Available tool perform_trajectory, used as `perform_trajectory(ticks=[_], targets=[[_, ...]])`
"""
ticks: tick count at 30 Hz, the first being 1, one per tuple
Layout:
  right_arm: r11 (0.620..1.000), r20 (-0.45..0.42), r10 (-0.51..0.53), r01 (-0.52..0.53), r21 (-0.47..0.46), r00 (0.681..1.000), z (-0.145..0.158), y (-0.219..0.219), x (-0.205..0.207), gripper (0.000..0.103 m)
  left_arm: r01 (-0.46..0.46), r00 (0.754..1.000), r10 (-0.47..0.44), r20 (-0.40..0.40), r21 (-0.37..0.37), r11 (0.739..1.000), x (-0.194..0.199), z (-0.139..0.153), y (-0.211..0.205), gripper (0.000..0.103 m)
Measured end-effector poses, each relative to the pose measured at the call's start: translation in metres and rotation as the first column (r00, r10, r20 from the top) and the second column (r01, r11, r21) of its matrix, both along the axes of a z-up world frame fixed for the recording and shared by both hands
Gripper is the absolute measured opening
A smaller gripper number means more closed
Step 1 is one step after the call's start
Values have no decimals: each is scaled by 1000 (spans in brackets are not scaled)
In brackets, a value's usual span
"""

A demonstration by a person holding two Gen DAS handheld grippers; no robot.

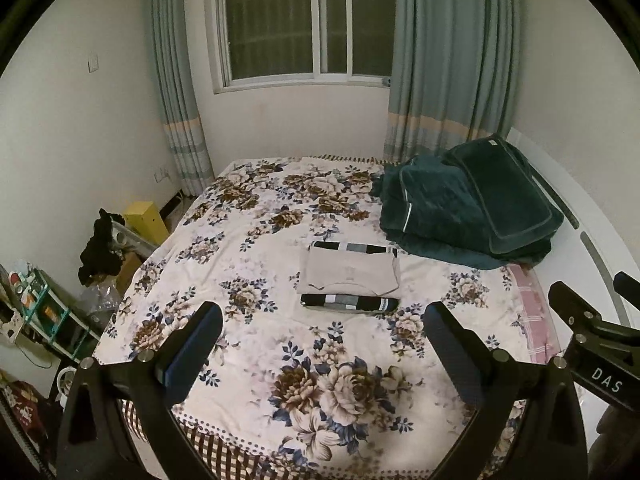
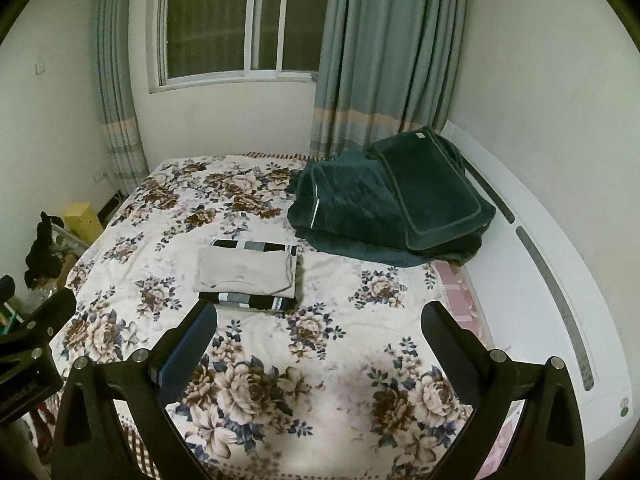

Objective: Fold small clothes

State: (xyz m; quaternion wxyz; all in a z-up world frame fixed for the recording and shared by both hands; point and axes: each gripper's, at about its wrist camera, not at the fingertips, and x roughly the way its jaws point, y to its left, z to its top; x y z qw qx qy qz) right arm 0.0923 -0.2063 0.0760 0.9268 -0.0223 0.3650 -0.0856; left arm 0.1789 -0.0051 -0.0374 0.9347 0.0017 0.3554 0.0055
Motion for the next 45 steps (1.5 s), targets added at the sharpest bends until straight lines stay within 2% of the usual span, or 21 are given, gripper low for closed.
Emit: perform_trajectory(ticks=[30,45], targets=[[1000,15,18,-18,9,1000,16,3,-6,103,-13,1000,13,24,15,1000,-8,8,-5,103],[999,26,32,-32,15,999,31,13,6,103,-24,999,24,48,2,1000,-8,16,-7,103]])
